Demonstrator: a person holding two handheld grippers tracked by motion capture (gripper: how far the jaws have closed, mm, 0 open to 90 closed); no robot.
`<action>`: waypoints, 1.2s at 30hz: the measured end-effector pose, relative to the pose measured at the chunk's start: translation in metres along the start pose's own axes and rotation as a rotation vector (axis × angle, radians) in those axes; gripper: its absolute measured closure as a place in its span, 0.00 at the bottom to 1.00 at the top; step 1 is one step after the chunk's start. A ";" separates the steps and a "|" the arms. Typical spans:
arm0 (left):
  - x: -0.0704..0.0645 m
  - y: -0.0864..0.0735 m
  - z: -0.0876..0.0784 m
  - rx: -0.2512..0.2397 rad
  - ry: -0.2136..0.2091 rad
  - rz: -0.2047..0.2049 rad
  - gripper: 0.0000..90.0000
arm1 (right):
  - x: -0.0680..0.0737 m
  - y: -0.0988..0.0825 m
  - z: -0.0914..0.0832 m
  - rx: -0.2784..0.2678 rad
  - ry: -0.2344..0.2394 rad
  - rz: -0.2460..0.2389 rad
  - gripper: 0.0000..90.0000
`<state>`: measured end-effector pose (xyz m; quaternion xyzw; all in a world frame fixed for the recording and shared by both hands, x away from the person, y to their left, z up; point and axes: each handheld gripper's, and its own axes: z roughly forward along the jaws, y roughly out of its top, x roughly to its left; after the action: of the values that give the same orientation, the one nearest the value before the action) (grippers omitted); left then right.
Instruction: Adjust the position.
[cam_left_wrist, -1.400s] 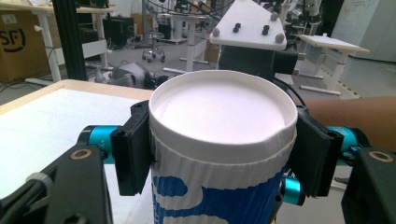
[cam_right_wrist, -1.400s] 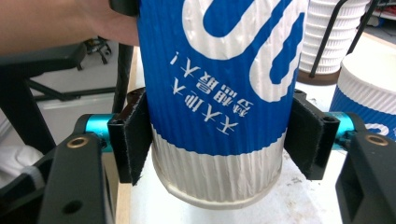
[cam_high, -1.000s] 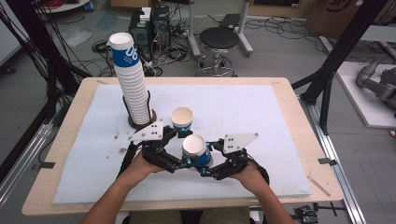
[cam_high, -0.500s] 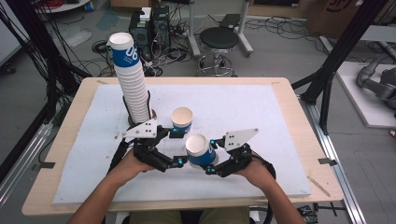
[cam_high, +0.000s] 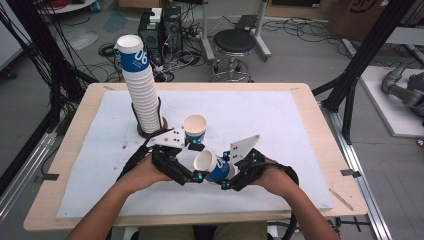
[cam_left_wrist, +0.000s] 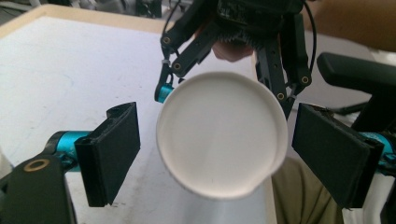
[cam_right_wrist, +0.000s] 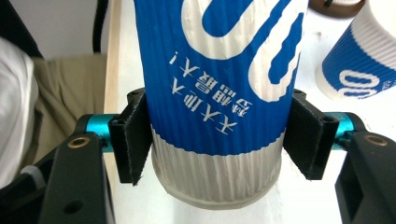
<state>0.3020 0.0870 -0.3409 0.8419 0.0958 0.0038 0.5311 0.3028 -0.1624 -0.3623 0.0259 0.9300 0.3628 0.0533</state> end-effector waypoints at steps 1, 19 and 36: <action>0.000 0.001 0.002 0.015 -0.004 0.006 0.17 | 0.000 0.000 0.000 0.000 0.000 0.000 0.36; 0.001 0.002 0.017 0.158 -0.080 0.016 0.32 | 0.005 0.020 0.000 0.209 0.014 -0.085 0.35; 0.009 -0.019 0.005 0.002 -0.085 -0.043 0.34 | 0.000 -0.002 -0.024 -0.157 0.026 0.076 0.23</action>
<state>0.3084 0.0921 -0.3610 0.8395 0.0912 -0.0435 0.5339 0.3005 -0.1802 -0.3466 0.0522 0.8976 0.4368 0.0295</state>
